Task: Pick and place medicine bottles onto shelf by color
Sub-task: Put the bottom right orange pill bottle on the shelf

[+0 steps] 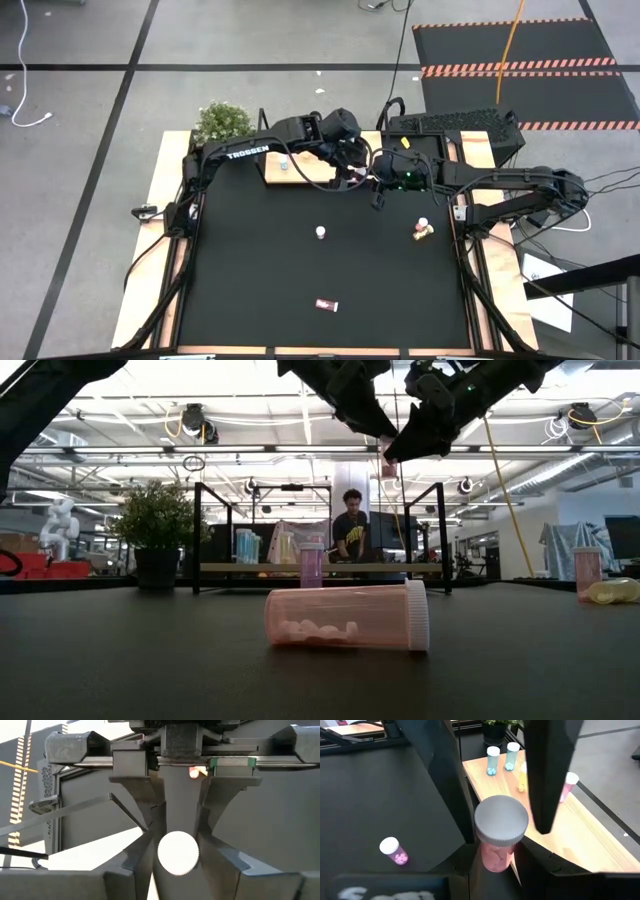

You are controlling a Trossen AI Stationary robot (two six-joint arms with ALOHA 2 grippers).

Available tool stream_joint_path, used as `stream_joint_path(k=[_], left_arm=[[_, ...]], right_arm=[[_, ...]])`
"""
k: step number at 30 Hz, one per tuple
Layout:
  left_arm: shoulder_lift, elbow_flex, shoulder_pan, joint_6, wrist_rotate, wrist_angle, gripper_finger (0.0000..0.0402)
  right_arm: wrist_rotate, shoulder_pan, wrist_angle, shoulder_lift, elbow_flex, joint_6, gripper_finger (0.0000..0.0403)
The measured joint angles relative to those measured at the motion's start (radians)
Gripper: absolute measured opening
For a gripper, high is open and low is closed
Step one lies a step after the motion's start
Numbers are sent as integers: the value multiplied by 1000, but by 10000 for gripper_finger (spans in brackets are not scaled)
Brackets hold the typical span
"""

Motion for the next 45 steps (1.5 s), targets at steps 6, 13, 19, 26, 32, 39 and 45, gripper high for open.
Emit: stream_joint_path(k=[6, 13, 19, 26, 32, 39, 45], left_arm=[[0, 0, 6, 10, 7, -3, 139], [-1, 1, 8, 5, 4, -19, 176], [-1, 1, 10, 6, -6, -30, 198], [-1, 1, 10, 7, -3, -31, 155], [0, 0, 10, 7, -2, -31, 117], [1, -1, 14, 6, -3, -25, 132], [2, -1, 38, -21, -20, -20, 131]], right_arm=[[4, -1, 6, 0, 0, -13, 96], [2, -1, 23, 0, -1, -46, 96], [1, 0, 33, -2, -1, -46, 96], [4, 0, 31, -2, -1, -42, 96], [6, -1, 30, -3, -1, -41, 96], [4, -19, 5, -3, 2, -28, 117], [27, -38, -53, -3, 1, 26, 177]])
